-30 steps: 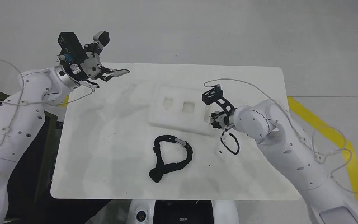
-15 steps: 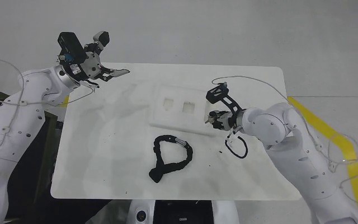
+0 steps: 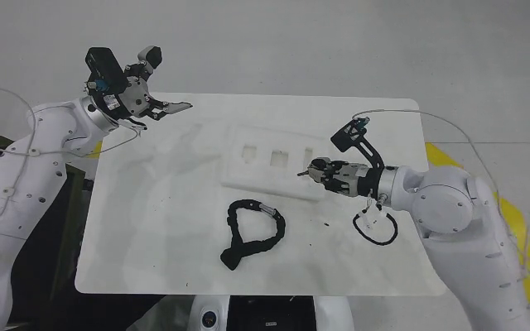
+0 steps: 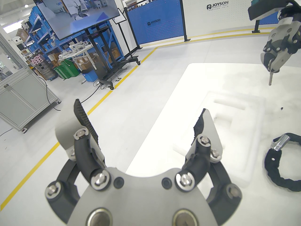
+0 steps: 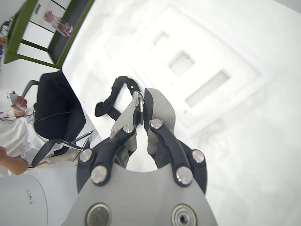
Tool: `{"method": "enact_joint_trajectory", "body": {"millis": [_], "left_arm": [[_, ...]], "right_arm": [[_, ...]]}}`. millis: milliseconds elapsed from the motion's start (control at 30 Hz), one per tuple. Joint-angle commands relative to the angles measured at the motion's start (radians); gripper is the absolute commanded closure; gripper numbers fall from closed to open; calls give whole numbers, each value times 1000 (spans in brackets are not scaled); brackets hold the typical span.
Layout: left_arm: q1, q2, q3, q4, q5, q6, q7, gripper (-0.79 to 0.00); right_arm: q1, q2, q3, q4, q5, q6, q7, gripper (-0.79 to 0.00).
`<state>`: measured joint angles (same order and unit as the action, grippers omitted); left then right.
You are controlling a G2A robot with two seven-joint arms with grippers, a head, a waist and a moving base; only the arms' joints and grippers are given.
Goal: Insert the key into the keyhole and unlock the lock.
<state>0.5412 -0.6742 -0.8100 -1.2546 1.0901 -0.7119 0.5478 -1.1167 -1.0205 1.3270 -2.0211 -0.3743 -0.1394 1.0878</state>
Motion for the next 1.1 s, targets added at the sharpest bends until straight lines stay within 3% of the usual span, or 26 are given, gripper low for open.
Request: {"method": "enact_joint_trajectory", "body": {"millis": [0, 167, 333, 833, 1067], "left_arm": [[0, 0, 0, 0, 0, 0, 0, -785], [11, -5, -4, -38, -19, 10, -25, -785], [14, -21, 11, -100, -48, -63, -104, -785], [88, -87, 170, -212, 40, -300, -296, -785], [101, -85, 256, -253, 104, -300, -363, -785]], "right_arm": [[-28, 5, 41, -23, 15, -14, -16, 0], [-83, 14, 111, -57, 8, -24, -50, 0], [-89, 15, 118, -59, 12, -25, -57, 0], [-89, 15, 118, -59, 12, -25, -57, 0], [-89, 15, 118, -59, 12, -25, -57, 0]]}}
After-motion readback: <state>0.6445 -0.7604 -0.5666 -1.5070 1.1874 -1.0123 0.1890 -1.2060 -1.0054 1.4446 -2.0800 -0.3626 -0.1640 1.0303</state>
